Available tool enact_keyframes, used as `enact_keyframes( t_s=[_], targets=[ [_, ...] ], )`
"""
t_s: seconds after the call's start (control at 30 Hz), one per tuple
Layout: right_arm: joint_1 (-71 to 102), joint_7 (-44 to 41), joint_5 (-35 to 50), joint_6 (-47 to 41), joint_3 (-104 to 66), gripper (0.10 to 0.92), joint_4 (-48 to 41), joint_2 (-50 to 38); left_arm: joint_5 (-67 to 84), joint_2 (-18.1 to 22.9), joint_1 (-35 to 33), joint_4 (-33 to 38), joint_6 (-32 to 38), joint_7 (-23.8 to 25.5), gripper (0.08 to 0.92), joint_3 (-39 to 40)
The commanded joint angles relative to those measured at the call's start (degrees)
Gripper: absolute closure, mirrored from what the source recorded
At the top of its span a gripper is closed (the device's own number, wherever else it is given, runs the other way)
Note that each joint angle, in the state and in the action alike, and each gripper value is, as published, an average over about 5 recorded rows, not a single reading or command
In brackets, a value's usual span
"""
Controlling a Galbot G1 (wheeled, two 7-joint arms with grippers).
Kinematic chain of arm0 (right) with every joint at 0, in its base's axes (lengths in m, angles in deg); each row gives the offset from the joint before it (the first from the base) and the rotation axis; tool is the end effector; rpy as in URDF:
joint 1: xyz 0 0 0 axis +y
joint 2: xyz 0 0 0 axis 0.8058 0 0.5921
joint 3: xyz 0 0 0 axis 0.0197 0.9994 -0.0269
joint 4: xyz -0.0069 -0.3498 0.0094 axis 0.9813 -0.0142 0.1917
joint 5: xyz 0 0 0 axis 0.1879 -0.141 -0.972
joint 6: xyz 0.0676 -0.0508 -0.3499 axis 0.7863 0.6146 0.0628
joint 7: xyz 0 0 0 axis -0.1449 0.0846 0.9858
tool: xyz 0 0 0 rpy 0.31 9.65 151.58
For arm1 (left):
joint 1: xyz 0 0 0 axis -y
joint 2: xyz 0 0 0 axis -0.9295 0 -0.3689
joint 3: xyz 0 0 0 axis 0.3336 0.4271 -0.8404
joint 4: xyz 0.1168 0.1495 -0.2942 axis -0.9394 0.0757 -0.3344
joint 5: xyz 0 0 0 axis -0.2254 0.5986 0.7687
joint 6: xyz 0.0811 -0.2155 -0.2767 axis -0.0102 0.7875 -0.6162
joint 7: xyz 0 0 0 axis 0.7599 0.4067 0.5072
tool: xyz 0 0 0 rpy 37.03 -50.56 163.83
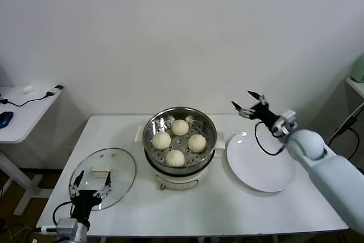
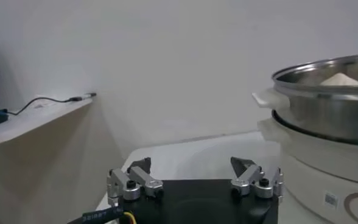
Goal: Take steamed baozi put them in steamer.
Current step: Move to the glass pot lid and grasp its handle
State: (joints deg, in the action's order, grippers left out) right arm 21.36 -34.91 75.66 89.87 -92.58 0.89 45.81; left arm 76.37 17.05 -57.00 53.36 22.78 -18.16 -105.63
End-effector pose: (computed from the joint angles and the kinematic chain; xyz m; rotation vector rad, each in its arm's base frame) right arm 0.4139 -0.1811 -0.2685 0.6313 -3.0368 0.3169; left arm 0.1538 0.0882 -0.3343 0.1179 -2.8910 -0.2511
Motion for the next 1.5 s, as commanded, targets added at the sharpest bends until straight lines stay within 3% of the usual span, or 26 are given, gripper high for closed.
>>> enact_keyframes(
  t_s=[0.03, 0.23, 0.5, 0.7, 0.9, 1.5],
  targets=[
    [35.8, 0.7, -8.3, 11.3, -29.6, 0.203, 2.1, 12.0, -4.1, -1.3, 1.0, -2.9, 2.7, -1.6, 0.177, 0.4],
    [40.3, 0.9, -10.7, 13.0, -28.1, 0.203, 2.2, 17.1, -17.6, -1.8, 2.3, -6.3, 7.1, -4.9, 0.177, -0.8],
    [40.6, 3.5, -12.6, 11.8, -26.5, 0.203, 2.5, 20.7, -63.0, -4.1, 5.3, -19.7, 19.2, -25.3, 0.177, -1.8],
    [40.0, 5.1, -13.1, 10.5, -26.6, 0.203, 2.6, 21.5, -78.3, -4.8, 6.7, -27.2, 17.2, -33.7, 0.177, -0.1],
    [40.0, 5.5, -13.3, 10.1, -27.0, 0.203, 2.8, 21.4, -83.2, -3.8, 8.6, -30.2, 14.9, -33.6, 0.177, 1.5],
    [41.5, 5.2, -13.4, 9.9, -28.0, 0.203, 4.2, 21.5, -82.6, -4.0, 16.7, -32.7, 4.4, -26.7, 0.177, 2.9]
  ],
)
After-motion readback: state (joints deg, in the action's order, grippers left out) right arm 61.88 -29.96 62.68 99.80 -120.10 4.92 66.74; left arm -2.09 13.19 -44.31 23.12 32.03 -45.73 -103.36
